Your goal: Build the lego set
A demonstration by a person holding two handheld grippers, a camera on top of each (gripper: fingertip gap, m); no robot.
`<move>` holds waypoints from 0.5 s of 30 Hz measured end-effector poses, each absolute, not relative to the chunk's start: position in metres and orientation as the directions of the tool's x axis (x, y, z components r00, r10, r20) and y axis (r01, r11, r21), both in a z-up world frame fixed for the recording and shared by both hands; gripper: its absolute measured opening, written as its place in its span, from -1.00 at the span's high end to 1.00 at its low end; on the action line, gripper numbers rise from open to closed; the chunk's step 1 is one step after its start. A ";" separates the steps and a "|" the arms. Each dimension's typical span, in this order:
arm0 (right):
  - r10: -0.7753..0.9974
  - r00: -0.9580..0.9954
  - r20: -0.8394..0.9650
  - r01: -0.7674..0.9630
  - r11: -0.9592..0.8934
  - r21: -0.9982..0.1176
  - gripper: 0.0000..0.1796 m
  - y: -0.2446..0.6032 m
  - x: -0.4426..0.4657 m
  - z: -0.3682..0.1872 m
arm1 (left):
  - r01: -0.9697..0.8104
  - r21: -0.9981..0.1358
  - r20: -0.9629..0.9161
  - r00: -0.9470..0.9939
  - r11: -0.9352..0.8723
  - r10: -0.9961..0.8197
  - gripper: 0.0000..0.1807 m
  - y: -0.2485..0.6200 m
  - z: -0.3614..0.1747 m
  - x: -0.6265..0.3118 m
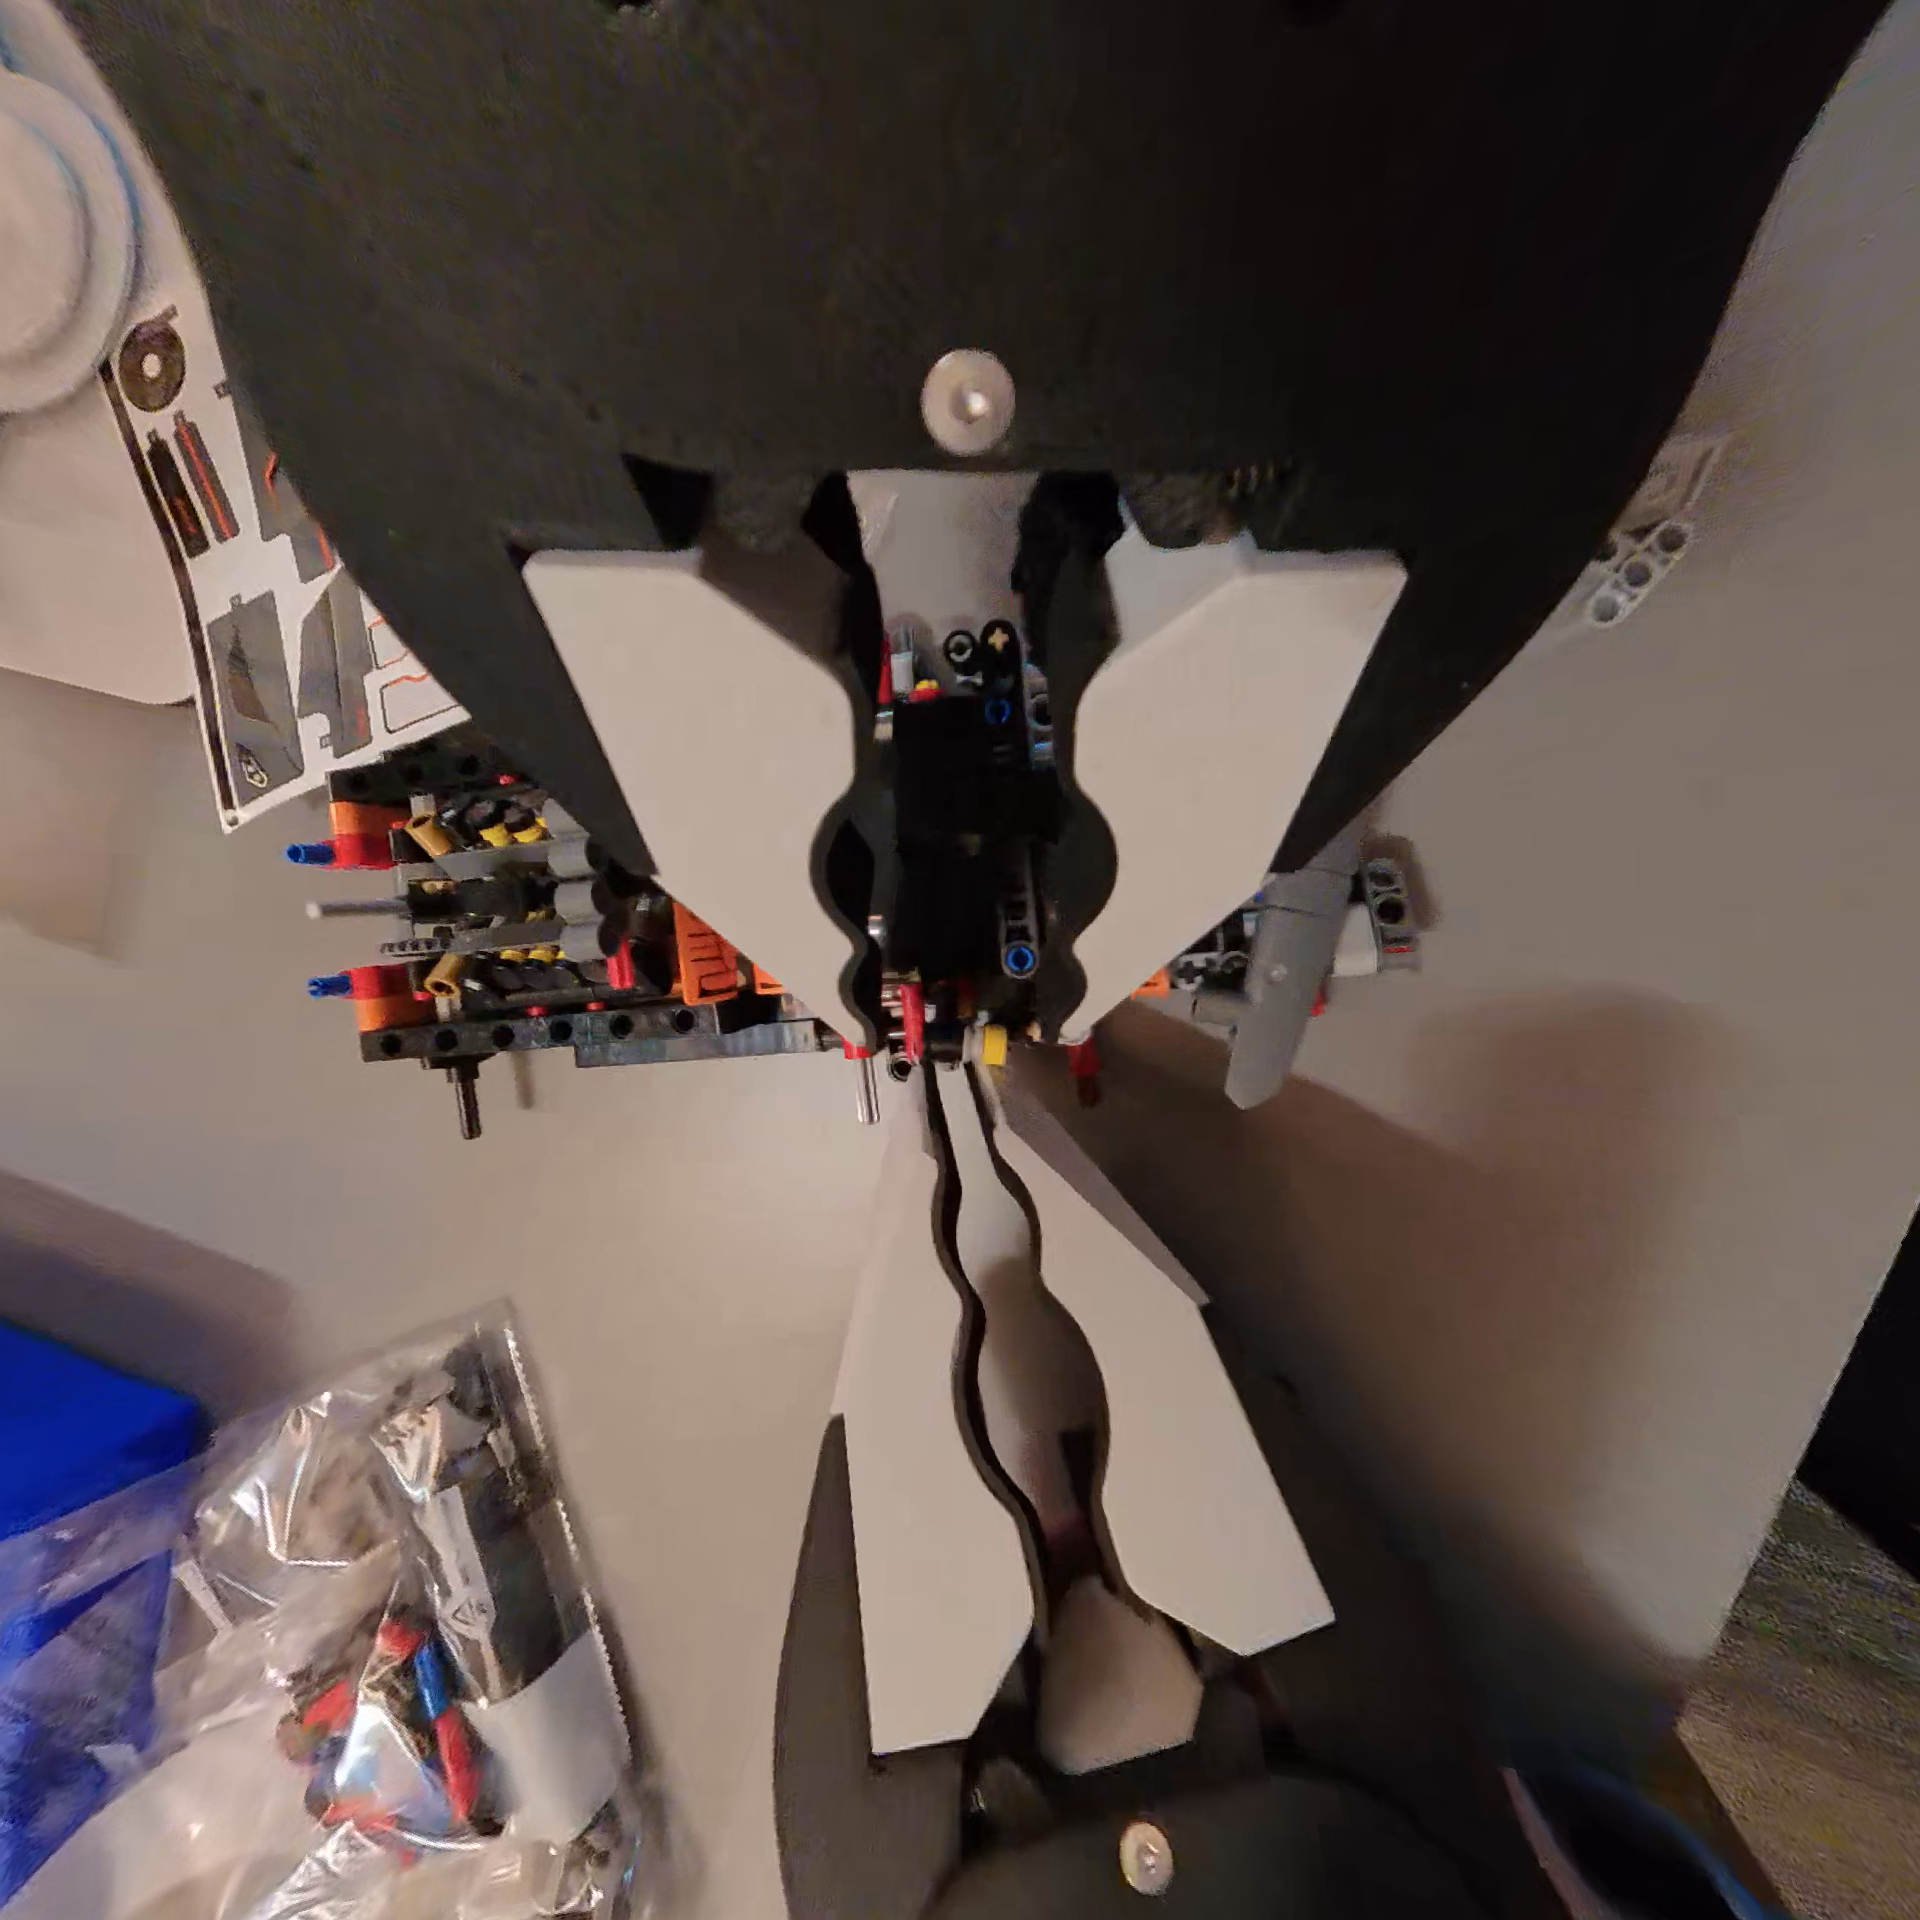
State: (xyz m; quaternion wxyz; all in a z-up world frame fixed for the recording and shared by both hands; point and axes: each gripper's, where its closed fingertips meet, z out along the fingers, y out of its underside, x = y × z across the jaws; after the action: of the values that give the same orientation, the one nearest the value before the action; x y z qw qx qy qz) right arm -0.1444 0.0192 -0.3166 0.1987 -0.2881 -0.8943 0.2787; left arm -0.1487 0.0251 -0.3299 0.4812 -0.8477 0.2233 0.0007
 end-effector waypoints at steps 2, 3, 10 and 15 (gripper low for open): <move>0.632 -0.752 0.186 0.415 0.673 -0.612 0.76 0.020 -0.146 -0.318 | -0.379 -0.815 -0.214 0.900 -0.439 -0.380 0.95 0.025 -0.330 -0.149; 0.633 -0.753 0.183 0.419 0.674 -0.609 0.79 0.021 -0.146 -0.319 | -0.377 -0.815 -0.211 0.901 -0.441 -0.380 0.95 0.025 -0.330 -0.149; 0.625 -0.765 0.157 0.422 0.669 -0.612 0.87 0.019 -0.146 -0.321 | -0.367 -0.819 -0.202 0.904 -0.440 -0.377 0.94 0.026 -0.329 -0.150; 0.626 -0.765 0.153 0.419 0.664 -0.619 0.87 0.019 -0.145 -0.321 | -0.381 -0.824 -0.216 0.896 -0.420 -0.387 0.87 0.024 -0.324 -0.151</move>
State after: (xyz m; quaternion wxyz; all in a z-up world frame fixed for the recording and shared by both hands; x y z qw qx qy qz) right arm -0.1449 0.0193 -0.3213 0.1798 -0.2922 -0.8942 0.2876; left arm -0.1507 0.0240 -0.3238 0.4880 -0.8426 0.2278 -0.0035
